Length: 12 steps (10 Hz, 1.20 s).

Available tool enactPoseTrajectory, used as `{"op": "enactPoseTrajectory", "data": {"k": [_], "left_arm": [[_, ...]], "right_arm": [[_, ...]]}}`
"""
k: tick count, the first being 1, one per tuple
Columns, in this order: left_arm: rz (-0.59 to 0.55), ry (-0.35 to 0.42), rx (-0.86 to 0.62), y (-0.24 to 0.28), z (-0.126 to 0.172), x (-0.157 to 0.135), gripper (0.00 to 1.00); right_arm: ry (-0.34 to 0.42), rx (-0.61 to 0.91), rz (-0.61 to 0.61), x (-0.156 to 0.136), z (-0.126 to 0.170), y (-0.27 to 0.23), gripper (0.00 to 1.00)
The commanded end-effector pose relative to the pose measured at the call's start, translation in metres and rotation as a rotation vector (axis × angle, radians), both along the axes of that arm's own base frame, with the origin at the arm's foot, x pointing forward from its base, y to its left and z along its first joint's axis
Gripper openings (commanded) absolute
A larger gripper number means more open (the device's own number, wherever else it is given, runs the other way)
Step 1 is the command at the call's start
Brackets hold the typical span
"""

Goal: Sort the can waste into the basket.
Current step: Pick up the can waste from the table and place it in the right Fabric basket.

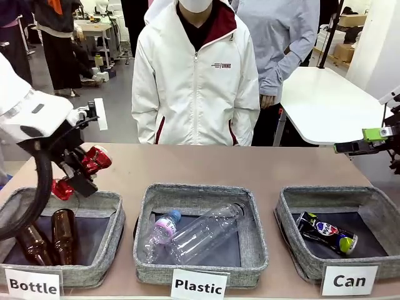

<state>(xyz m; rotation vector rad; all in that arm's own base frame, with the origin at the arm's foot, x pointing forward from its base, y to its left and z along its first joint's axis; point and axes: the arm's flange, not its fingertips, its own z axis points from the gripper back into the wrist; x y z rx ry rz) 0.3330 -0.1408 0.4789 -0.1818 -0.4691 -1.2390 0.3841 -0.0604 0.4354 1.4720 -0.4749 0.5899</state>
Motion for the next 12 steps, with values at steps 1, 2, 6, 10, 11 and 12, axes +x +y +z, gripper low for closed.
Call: {"op": "enactPoseTrajectory", "data": {"k": [1,2,6,10,11,12], "left_arm": [[-0.270,-0.179,-0.045,0.002,-0.008,0.008,0.00],[-0.118,-0.101,-0.024,-0.009,0.001,0.029,0.00],[-0.139,-0.091,0.020,-0.006,0.005,0.002,0.00],[-0.433,-0.308,-0.072,-0.128,0.030,-0.014,0.00],[-0.465,-0.344,-0.081,-0.174,0.033,-0.009,0.00],[-0.501,-0.373,-0.079,-0.215,0.027,-0.005,0.00]], "right_arm": [[-0.021,0.002,0.009,-0.002,0.000,-0.001,1.00],[-0.021,0.002,0.009,-0.002,0.000,-0.001,1.00],[-0.021,0.002,0.009,-0.002,0.000,-0.001,1.00],[0.141,-0.434,-0.047,-0.053,0.061,-0.035,1.00],[0.125,-0.491,-0.093,-0.075,0.076,-0.062,1.00],[0.116,-0.543,-0.166,-0.094,0.084,-0.087,1.00]]}}
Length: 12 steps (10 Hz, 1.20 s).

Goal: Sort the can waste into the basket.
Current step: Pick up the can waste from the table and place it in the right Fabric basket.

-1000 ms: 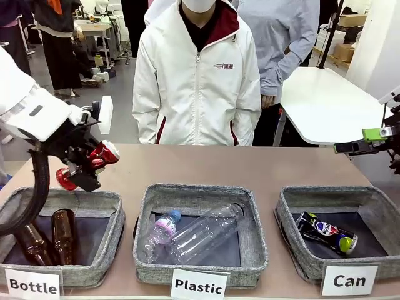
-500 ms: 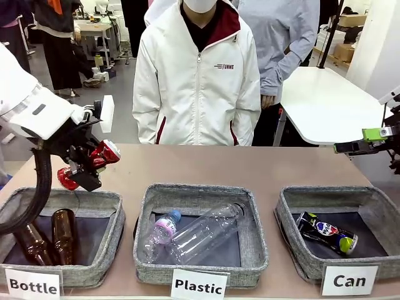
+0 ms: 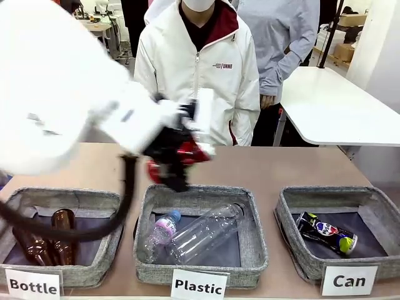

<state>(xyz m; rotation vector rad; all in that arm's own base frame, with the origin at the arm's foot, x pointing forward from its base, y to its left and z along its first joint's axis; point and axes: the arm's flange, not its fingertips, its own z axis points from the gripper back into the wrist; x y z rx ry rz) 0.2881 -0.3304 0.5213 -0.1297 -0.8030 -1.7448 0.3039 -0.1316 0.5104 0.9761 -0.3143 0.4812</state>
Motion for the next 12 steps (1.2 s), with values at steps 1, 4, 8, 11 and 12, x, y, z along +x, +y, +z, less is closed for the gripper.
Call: {"op": "enactPoseTrajectory", "data": {"k": [1,4,8,11,12], "left_arm": [[-0.088,-0.032,-0.027,-0.069,-0.016,0.047,0.00],[-0.282,-0.124,-0.053,-0.223,-0.024,0.050,0.00],[-0.385,-0.023,-0.018,-0.332,-0.056,0.044,0.00],[-0.390,-0.005,0.023,-0.341,-0.068,0.044,0.29],[-0.392,0.001,0.040,-0.342,-0.070,0.043,0.57]], "right_arm": [[0.002,-0.105,-0.089,-0.029,0.013,-0.038,1.00],[-0.035,-0.294,-0.299,-0.068,0.014,-0.107,1.00],[-0.057,-0.278,-0.357,-0.088,0.013,-0.138,1.00],[-0.057,-0.278,-0.357,-0.088,0.013,-0.138,1.00],[-0.057,-0.278,-0.357,-0.088,0.013,-0.138,1.00]]}}
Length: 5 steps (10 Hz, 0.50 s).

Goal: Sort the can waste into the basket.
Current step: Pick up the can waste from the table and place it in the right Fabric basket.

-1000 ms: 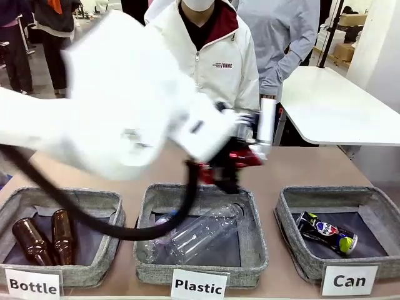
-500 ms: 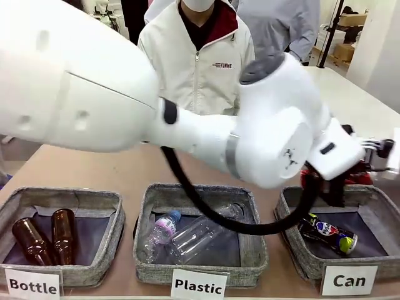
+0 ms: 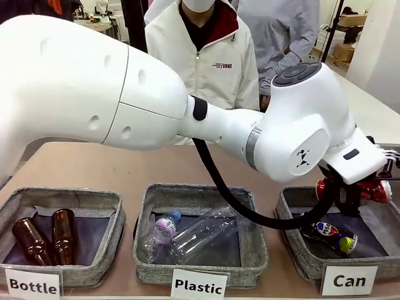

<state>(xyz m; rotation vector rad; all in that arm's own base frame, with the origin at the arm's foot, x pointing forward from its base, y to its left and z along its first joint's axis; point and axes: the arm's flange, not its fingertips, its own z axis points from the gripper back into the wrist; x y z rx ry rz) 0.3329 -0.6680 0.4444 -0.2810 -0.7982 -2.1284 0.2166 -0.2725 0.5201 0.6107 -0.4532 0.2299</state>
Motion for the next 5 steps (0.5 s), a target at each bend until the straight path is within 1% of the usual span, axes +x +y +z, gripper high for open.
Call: {"op": "enactPoseTrajectory", "data": {"k": [1,2,3,5], "left_arm": [[0.005,0.001,0.014,-0.004,0.007,-0.003,0.87],[0.003,-0.009,0.022,-0.003,0.008,-0.003,0.62],[0.002,-0.007,0.029,-0.002,0.008,-0.004,1.00],[-0.030,0.011,0.049,0.006,0.010,-0.005,1.00]], "right_arm": [[0.006,0.010,-0.008,-0.001,0.003,0.003,1.00],[0.006,0.010,-0.008,-0.001,0.003,0.003,1.00],[0.006,0.010,-0.008,-0.001,0.003,0.003,1.00],[0.006,0.010,-0.008,-0.001,0.003,0.003,1.00]]}}
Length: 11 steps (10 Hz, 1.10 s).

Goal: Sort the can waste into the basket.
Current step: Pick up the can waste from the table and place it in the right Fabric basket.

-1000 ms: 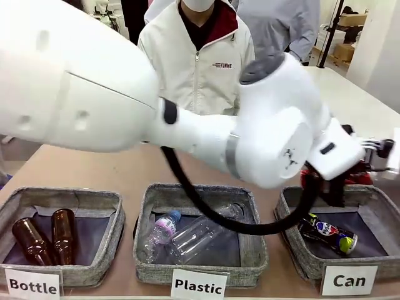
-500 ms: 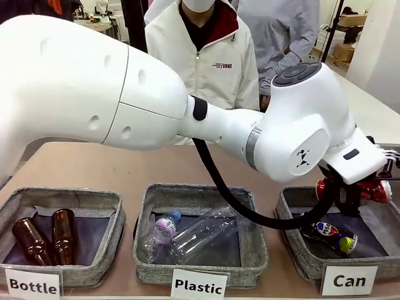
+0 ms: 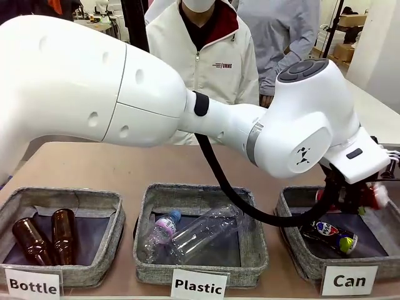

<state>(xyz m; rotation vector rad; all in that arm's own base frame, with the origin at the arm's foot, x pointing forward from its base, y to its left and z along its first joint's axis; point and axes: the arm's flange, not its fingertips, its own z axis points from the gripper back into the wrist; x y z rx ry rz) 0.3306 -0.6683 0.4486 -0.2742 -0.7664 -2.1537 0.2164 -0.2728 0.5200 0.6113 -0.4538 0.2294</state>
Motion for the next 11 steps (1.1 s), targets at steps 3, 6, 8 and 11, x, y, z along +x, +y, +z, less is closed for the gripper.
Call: {"op": "enactPoseTrajectory", "data": {"k": [3,6,8,11], "left_arm": [[-0.026,0.028,0.024,0.023,0.012,-0.004,1.00],[0.022,0.221,0.082,0.095,0.039,0.003,0.93],[0.047,0.323,0.068,0.170,0.057,0.007,0.93],[0.229,0.479,0.085,0.269,0.084,0.027,0.93]], "right_arm": [[0.007,0.009,-0.007,-0.001,0.003,0.003,1.00],[0.000,0.000,0.000,0.000,0.000,0.000,1.00],[-0.034,0.062,0.125,0.036,-0.001,0.041,1.00],[-0.106,0.186,0.273,0.086,-0.016,0.121,1.00]]}}
